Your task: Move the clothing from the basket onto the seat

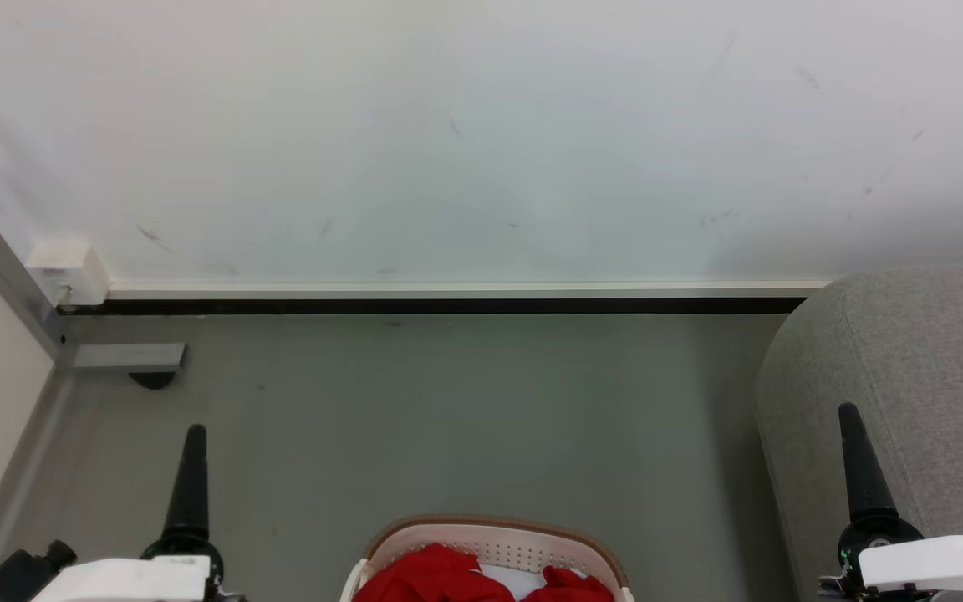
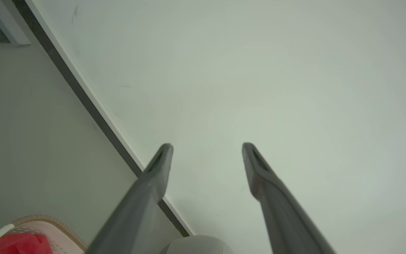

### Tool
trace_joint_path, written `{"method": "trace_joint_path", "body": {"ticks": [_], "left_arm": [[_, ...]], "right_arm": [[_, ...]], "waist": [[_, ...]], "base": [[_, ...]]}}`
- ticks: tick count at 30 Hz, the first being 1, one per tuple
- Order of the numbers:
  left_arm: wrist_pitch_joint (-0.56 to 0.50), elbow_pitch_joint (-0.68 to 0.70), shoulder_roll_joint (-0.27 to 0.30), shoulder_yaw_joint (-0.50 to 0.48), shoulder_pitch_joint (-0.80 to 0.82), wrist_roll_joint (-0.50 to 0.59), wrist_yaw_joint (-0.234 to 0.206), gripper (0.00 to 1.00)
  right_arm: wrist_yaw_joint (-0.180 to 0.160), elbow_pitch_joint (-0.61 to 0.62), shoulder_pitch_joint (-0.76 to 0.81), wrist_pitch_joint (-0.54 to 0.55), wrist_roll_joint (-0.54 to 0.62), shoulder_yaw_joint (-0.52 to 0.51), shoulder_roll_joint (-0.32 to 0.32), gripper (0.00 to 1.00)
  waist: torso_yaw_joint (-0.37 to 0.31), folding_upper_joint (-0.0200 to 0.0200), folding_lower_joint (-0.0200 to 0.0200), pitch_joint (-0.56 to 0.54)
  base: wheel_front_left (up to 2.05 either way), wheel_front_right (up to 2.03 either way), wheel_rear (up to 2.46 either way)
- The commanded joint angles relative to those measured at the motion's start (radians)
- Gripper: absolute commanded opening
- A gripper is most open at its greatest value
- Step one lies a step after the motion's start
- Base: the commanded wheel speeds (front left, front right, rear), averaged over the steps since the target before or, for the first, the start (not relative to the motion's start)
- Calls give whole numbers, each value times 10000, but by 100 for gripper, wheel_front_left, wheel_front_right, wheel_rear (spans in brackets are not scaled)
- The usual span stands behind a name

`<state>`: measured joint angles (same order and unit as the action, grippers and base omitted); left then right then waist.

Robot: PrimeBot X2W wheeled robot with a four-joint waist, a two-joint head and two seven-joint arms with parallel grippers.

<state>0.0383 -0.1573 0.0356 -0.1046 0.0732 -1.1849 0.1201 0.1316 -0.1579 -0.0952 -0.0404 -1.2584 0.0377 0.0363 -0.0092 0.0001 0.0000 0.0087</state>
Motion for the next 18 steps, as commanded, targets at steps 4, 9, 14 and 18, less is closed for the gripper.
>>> {"method": "trace_joint_path", "body": {"ticks": [4, 9, 14, 18], "left_arm": [[229, 289, 101, 155, 82, 1011, -122, 100], [394, 384, 109, 338, 20, 2014, -301, 100], [560, 448, 115, 508, -8, 3106, -464, 100], [685, 479, 118, 673, -30, 4005, -584, 100]], "right_arm": [[-4, 299, -236, -203, 833, 167, 116, 100], [-5, 374, -273, -370, 1686, 355, 123, 100], [-6, 342, -299, -536, 2611, 497, 129, 100], [-6, 218, -316, -662, 3484, 531, 137, 100]], "waist": [[-19, -1, 0, 3], [-41, -1, 0, 9], [-56, -1, 0, 16], [-62, -1, 0, 16]], "base": [[0, 0, 0], [0, 0, 0], [0, 0, 0], [0, 0, 0]]}}
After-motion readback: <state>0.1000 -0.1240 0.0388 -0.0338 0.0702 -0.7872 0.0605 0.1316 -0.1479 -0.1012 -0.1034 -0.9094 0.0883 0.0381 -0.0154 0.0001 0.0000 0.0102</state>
